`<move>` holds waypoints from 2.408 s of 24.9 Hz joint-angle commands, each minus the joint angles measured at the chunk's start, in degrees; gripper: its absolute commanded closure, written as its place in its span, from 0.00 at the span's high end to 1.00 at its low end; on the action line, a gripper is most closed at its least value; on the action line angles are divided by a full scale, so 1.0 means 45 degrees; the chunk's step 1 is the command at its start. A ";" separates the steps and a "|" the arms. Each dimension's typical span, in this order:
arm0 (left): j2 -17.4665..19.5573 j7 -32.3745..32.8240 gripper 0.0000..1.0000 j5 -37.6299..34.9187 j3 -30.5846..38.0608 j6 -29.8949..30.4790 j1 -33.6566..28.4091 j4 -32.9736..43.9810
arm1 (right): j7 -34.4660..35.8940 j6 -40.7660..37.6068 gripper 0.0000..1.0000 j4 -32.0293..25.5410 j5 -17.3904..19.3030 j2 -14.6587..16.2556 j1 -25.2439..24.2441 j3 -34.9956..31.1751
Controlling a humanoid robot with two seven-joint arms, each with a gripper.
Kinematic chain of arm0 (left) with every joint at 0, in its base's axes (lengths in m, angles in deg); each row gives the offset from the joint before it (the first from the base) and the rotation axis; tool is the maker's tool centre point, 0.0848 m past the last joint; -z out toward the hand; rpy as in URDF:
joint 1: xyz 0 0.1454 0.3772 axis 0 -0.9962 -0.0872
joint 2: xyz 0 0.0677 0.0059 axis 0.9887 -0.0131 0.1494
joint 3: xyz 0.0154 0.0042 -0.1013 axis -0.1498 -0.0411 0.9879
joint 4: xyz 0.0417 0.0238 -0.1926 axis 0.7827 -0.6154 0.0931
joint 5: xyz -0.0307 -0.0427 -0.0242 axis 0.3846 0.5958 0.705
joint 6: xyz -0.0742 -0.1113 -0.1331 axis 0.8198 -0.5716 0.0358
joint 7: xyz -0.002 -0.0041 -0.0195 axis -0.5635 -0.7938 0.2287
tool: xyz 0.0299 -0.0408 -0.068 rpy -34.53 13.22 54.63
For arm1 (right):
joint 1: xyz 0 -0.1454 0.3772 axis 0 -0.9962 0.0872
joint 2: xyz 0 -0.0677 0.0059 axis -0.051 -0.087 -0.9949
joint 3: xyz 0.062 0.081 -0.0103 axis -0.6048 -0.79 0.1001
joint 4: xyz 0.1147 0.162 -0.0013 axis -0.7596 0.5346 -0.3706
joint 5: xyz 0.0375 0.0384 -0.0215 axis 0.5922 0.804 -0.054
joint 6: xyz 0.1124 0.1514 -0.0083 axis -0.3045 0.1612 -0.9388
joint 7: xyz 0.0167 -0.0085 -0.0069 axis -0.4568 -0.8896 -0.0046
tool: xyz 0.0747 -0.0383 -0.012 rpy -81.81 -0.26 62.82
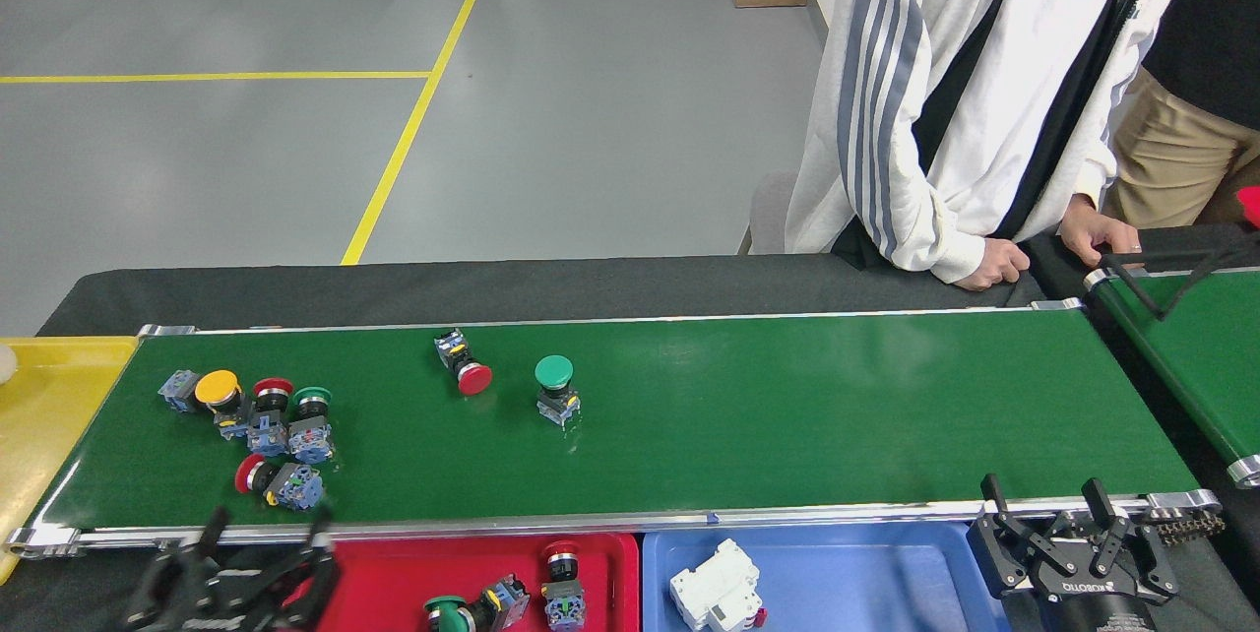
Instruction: Pick switch part from conveyor to tray
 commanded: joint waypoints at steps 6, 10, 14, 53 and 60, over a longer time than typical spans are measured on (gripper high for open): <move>0.0749 -0.0119 1.00 0.0048 -0.0093 0.0372 0.0453 -0.0761 | 0.0004 -0.0059 1.00 -0.0310 -0.0003 0.0117 0.0189 -0.0020; 0.1452 -0.0100 1.00 -0.0011 -0.0562 0.0293 0.1956 -0.2381 | 0.0004 -0.0059 1.00 -0.0369 -0.0003 0.0136 0.0228 -0.0001; 0.1726 -0.0100 1.00 -0.0069 -0.0582 0.0254 0.2855 -0.3593 | 0.0004 -0.0333 1.00 -0.0369 -0.0003 0.0117 0.0189 -0.0001; 0.1648 -0.2268 0.62 -0.0089 -0.3804 0.4219 -0.0953 0.0020 | -0.0016 -0.0313 1.00 -0.0349 -0.0003 0.0117 0.0071 -0.0118; 0.0906 -0.2209 1.00 -0.0050 -0.3746 0.4219 -0.0973 0.0098 | -0.0211 -0.0294 1.00 -0.0388 -0.0003 0.0117 -0.0026 -0.0138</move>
